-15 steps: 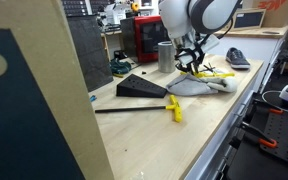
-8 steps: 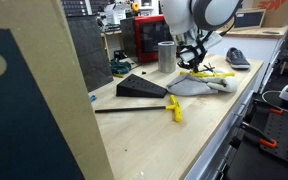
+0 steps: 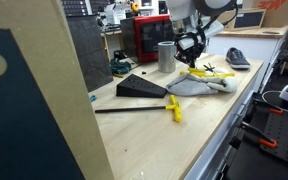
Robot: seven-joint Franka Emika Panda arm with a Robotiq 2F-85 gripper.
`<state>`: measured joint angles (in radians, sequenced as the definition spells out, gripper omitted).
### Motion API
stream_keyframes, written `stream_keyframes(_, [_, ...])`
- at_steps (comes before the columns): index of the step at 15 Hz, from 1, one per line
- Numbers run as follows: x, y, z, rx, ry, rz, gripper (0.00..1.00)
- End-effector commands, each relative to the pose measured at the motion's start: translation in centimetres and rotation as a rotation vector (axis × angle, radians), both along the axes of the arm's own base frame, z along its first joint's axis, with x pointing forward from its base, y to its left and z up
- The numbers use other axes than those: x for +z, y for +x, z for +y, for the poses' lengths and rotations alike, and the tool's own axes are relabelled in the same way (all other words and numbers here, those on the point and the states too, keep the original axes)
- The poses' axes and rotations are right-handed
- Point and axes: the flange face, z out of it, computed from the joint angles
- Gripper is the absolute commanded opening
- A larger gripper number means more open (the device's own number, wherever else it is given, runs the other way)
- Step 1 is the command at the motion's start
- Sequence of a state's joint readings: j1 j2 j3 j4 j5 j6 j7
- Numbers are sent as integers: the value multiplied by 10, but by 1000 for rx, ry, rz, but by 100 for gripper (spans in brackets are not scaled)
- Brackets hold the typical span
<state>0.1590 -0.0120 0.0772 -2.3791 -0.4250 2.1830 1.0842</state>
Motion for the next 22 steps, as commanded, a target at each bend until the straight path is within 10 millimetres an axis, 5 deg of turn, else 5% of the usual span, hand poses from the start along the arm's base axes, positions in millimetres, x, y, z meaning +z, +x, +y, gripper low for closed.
stream_keyframes(1, [14, 1, 4, 47, 65, -8, 1])
stream_keyframes(7, [21, 12, -5, 74, 201, 16, 1])
stream_keyframes(12, [30, 18, -36, -5, 253, 11, 1])
stream_keyframes(17, [54, 31, -73, -120, 334, -46, 1])
stream_keyframes(22, [90, 47, -75, -188, 447, -120, 1])
